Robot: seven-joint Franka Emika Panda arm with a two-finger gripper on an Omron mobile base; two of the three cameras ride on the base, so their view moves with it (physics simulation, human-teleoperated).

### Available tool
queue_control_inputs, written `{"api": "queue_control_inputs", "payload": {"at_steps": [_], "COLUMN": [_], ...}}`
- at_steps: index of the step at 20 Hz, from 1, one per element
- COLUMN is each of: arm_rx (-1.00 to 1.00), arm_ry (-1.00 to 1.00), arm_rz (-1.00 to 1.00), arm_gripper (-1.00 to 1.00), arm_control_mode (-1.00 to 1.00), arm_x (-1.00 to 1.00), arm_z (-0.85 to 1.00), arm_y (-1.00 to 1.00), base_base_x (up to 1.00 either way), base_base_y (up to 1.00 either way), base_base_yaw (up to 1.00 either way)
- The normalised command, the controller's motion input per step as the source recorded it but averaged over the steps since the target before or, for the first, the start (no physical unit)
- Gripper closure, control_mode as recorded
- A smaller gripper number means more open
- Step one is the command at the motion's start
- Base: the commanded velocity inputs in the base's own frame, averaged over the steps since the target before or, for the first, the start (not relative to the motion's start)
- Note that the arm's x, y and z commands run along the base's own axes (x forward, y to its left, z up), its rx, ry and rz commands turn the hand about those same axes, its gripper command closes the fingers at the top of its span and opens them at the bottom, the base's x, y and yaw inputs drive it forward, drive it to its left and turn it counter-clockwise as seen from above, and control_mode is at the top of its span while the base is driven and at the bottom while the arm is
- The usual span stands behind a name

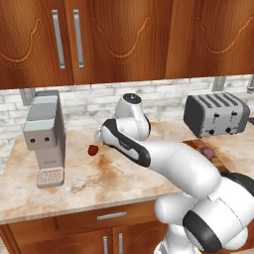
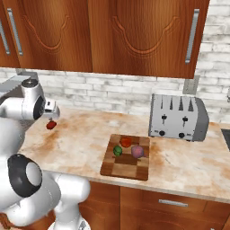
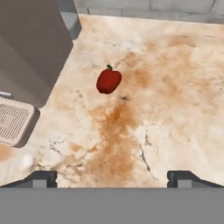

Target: Place the avocado, onion, tomato, and bell pepper on the cutting board.

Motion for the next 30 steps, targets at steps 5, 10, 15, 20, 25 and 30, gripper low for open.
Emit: {"api": "queue_control_inputs", "payload": {"at_steps": [5, 10, 15, 20, 25, 30], "arm_rx": [-0.01, 0.00, -0.02, -0.02, -0.02, -0.01], "arm_ry": [0.08, 0.08, 0.05, 0.02, 0.05, 0.06], "arm_rz": [0.00, 0.01, 0.00, 0.00, 0.00, 0.00], "arm_gripper": [-1.00, -1.00, -1.00, -1.00, -1.00, -1.00], "arm_control_mode": [-1.00, -1.00, -1.00, -1.00, -1.00, -1.00], "arm_x": [0.47, 0.45, 0.37, 0.31, 0.33, 0.34], "arm_z": [-0.17, -0.18, -0.18, -0.14, -0.25, -0.31], "arm_y": [0.10, 0.14, 0.23, 0.14, 0.18, 0.10], "base_base_x": [0.00, 0.00, 0.00, 0.00, 0.00, 0.00], "base_base_y": [0.00, 0.00, 0.00, 0.00, 0.00, 0.00], "base_base_yaw": [0.00, 0.00, 0.00, 0.00, 0.00, 0.00]}}
